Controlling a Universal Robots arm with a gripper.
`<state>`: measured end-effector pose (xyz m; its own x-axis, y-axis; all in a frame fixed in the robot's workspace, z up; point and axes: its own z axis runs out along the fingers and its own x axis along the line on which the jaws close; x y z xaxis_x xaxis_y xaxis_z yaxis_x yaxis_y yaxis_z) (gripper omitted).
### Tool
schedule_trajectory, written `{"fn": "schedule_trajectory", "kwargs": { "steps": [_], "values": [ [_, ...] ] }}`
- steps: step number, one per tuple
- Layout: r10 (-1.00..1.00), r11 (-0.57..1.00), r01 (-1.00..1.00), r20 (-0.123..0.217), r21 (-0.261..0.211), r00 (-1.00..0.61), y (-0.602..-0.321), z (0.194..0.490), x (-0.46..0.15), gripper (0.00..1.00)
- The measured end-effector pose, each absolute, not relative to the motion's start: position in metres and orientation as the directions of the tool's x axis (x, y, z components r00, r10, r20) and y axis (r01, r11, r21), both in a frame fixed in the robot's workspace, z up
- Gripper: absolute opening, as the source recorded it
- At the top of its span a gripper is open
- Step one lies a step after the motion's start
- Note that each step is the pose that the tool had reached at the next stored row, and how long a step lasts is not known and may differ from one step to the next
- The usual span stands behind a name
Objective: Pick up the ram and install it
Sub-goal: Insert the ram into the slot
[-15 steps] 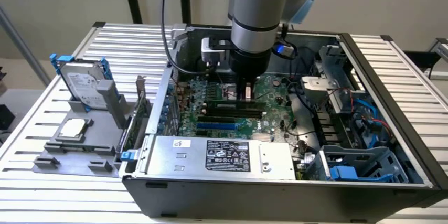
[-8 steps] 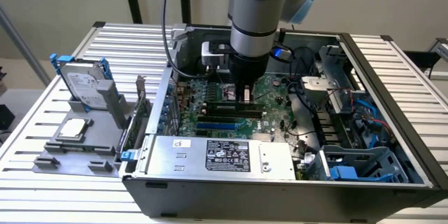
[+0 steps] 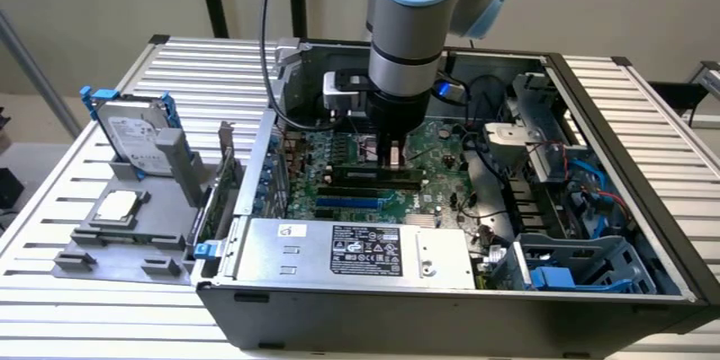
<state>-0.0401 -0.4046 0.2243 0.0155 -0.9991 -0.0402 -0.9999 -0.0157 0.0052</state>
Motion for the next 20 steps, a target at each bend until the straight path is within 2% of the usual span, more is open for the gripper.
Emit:
{"fn": "schedule_trajectory", "kwargs": {
  "steps": [20],
  "values": [
    [-0.999,-0.003,-1.000,-0.039,0.006,0.002,-0.4046,0.2235,-0.0401,0.14]
  ]
}}
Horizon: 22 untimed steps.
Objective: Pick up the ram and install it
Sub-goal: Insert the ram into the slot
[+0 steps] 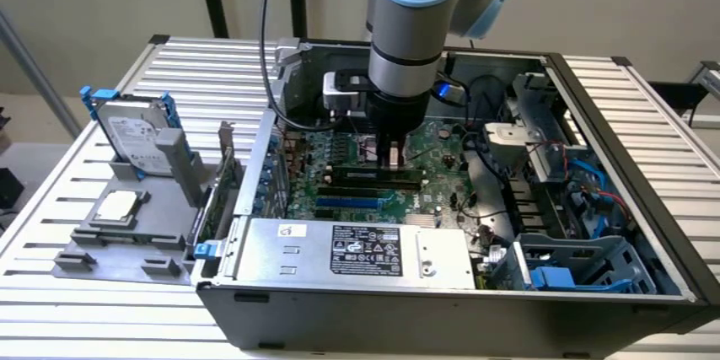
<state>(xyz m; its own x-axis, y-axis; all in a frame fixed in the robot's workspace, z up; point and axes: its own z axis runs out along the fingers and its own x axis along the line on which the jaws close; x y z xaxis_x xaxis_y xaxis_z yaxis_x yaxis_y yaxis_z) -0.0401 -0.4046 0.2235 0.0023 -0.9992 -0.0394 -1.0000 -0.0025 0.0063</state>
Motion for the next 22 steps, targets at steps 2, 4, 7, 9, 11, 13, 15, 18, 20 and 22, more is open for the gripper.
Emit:
{"fn": "schedule_trajectory", "kwargs": {
  "steps": [2,4,7,9,11,13,15,18,20,22],
  "values": [
    [-0.999,-0.002,-1.000,-0.039,0.006,0.002,-0.4046,0.2232,-0.0402,0.14],
    [-0.999,-0.002,-1.000,-0.039,0.006,0.002,-0.4046,0.2228,-0.0402,0.14],
    [-0.999,-0.002,-1.000,-0.039,0.006,0.002,-0.4046,0.2223,-0.0404,0.14],
    [-0.999,-0.002,-1.000,-0.039,0.006,0.002,-0.4046,0.2216,-0.0406,0.14],
    [-0.999,-0.002,-1.000,-0.038,0.006,0.002,-0.4046,0.2210,-0.0408,0.14],
    [-0.999,-0.002,-1.000,-0.038,0.006,0.002,-0.4046,0.2200,-0.0410,0.14],
    [-0.999,-0.002,-1.000,-0.038,0.006,0.002,-0.4046,0.2189,-0.0411,0.14],
    [-0.999,-0.002,-1.000,-0.038,0.006,0.002,-0.4046,0.2169,-0.0412,0.14],
    [-0.999,-0.002,-1.000,-0.038,0.006,0.002,-0.4047,0.2163,-0.0412,0.14],
    [-0.999,-0.002,-1.000,-0.038,0.006,0.002,-0.4046,0.2160,-0.0412,0.14]
  ]
}}
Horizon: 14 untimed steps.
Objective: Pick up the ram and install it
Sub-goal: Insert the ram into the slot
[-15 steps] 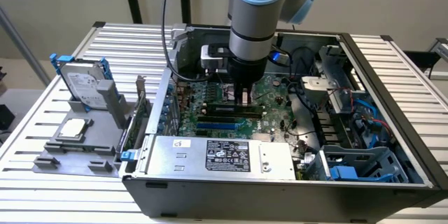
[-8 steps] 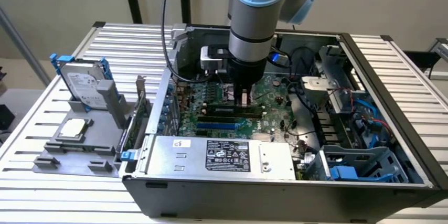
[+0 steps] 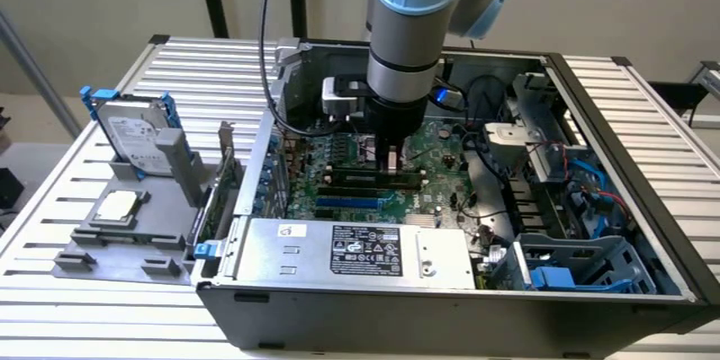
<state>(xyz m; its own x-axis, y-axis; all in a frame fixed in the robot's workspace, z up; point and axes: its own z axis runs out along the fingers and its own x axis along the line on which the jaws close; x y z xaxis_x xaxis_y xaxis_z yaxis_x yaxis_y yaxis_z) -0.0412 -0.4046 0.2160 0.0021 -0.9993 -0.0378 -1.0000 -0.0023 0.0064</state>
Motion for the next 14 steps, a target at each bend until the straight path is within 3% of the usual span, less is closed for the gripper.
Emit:
{"fn": "schedule_trajectory", "kwargs": {
  "steps": [3,4,12,14],
  "values": [
    [-0.999,-0.002,-1.000,-0.038,0.006,0.002,-0.405,0.217,-0.041,0.15],
    [-0.999,-0.002,-1.000,-0.038,0.007,0.002,-0.405,0.219,-0.041,0.22],
    [-0.999,-0.002,-1.000,-0.039,0.012,0.002,-0.405,0.243,-0.043,0.22],
    [-0.999,-0.002,-1.000,-0.039,0.016,0.002,-0.405,0.245,-0.045,0.13]
  ]
}}
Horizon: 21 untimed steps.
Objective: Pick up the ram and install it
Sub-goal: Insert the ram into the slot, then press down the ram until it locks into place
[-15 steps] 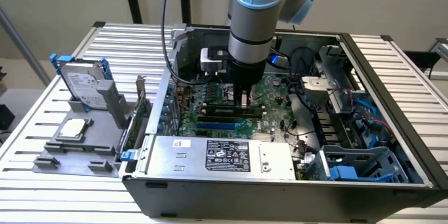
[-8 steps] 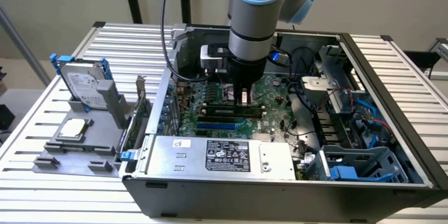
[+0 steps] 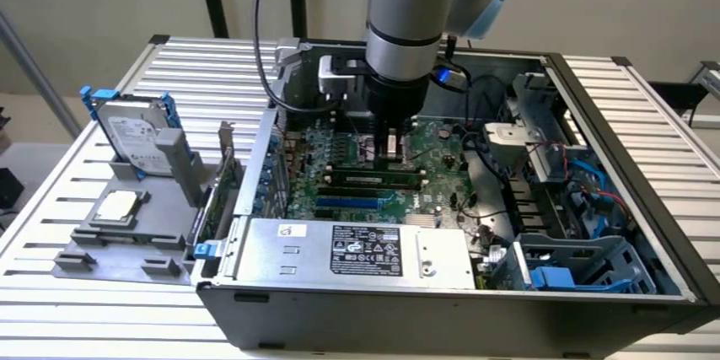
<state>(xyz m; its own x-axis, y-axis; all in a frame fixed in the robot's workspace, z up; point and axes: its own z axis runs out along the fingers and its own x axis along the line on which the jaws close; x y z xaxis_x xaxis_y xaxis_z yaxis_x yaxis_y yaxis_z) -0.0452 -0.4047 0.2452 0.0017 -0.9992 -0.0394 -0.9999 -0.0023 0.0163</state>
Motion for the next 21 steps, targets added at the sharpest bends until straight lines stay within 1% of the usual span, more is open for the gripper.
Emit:
{"fn": "schedule_trajectory", "kwargs": {
  "steps": [2,21],
  "values": [
    [-0.999,-0.002,-1.000,-0.040,0.021,0.002,-0.4047,0.2453,-0.0459,0.11],
    [-0.999,-0.002,-1.000,-0.039,0.024,0.002,-0.4044,0.2422,-0.0459,0.11]
  ]
}}
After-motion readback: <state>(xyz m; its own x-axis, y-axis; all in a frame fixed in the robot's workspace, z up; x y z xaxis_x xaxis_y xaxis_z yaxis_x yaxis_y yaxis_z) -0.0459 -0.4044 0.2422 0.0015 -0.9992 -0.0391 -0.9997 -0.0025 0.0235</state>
